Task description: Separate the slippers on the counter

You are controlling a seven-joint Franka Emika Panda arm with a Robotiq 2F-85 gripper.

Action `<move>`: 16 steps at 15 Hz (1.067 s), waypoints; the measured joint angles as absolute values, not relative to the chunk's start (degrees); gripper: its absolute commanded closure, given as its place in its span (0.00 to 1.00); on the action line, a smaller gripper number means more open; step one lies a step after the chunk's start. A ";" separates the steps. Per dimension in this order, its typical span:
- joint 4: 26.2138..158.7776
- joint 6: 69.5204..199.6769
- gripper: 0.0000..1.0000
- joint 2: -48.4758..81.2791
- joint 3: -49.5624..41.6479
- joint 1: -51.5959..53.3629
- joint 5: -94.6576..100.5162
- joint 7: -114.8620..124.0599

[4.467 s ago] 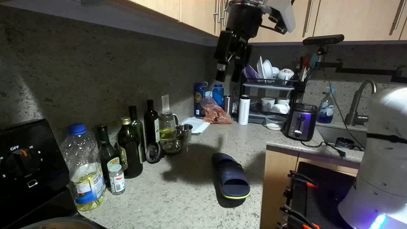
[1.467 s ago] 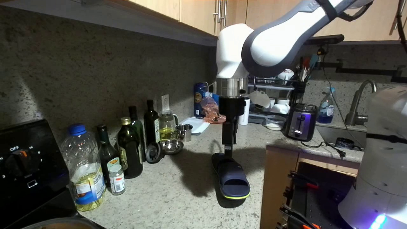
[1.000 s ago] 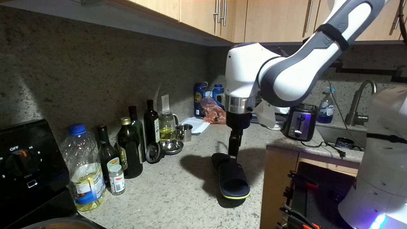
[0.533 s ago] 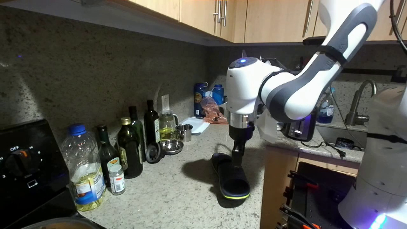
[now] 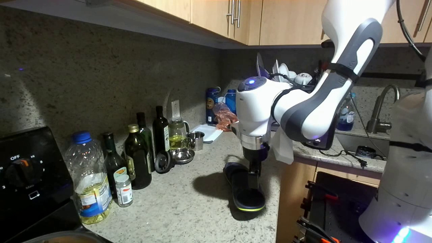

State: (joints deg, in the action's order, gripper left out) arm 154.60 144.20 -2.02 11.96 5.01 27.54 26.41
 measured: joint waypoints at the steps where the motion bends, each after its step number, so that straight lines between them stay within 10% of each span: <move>1: 154.22 144.20 0.00 -1.17 11.95 5.09 28.37 26.82; 8: 150.77 144.20 0.00 4.80 10.24 7.06 32.85 27.49; 16: 147.25 144.20 0.69 8.62 6.69 9.57 37.98 30.19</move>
